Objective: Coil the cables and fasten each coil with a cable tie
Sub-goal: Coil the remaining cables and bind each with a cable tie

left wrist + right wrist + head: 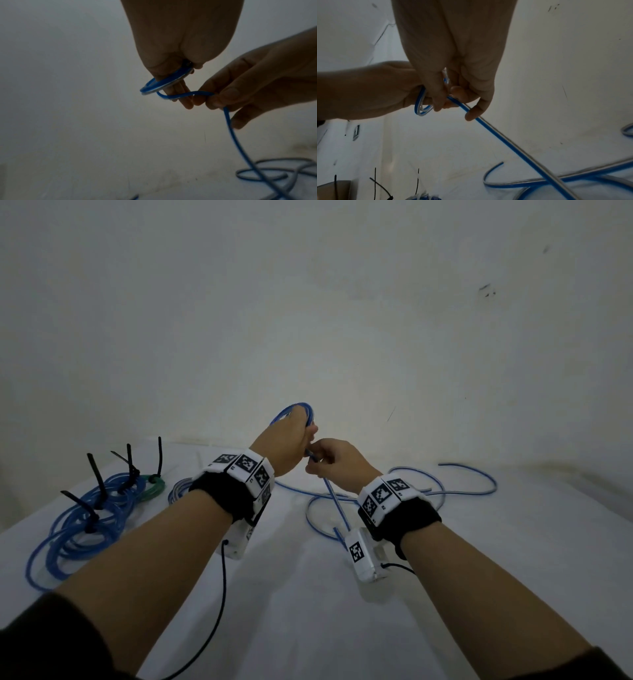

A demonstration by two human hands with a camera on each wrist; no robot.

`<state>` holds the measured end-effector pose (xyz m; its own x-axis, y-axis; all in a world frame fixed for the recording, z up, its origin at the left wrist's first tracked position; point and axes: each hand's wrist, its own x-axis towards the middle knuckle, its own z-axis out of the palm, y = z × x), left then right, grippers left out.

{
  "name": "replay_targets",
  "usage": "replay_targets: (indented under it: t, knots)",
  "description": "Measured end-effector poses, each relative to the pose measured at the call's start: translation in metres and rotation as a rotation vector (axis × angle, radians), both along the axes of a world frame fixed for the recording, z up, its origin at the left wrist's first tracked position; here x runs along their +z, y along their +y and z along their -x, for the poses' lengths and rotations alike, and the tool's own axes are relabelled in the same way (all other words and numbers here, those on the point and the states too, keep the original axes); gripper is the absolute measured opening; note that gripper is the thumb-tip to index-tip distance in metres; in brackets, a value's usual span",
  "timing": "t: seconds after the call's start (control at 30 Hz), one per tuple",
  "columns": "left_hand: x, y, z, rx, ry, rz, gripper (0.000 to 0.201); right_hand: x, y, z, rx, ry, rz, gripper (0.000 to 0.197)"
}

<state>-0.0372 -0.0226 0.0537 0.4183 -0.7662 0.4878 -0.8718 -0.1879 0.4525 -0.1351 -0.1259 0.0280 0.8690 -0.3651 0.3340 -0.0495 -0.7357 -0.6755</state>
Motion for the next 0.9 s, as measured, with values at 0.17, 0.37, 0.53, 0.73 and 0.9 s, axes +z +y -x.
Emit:
replay_targets:
  t: [0.17,0.37,0.53,0.73,0.9]
  knots:
    - [-0.007,0.001,-0.003,0.082,-0.238,-0.159,0.004,0.001,-0.005,0.005,-0.051,0.050,0.174,0.021]
    - [-0.008,0.003,-0.010,0.123,-0.206,-0.244,0.005,0.001,-0.022,0.022,-0.160,0.042,0.422,0.009]
    - [-0.011,-0.001,-0.008,0.144,-0.195,-0.295,0.013,-0.003,-0.029,0.024,-0.263,0.012,0.574,0.016]
    - [-0.013,-0.006,-0.006,0.011,-0.063,-0.275,0.024,-0.007,-0.037,0.023,-0.253,-0.103,0.567,0.018]
    - [-0.010,-0.004,-0.005,-0.008,0.054,-0.119,0.017,-0.007,-0.030,0.023,-0.096,-0.155,0.546,0.026]
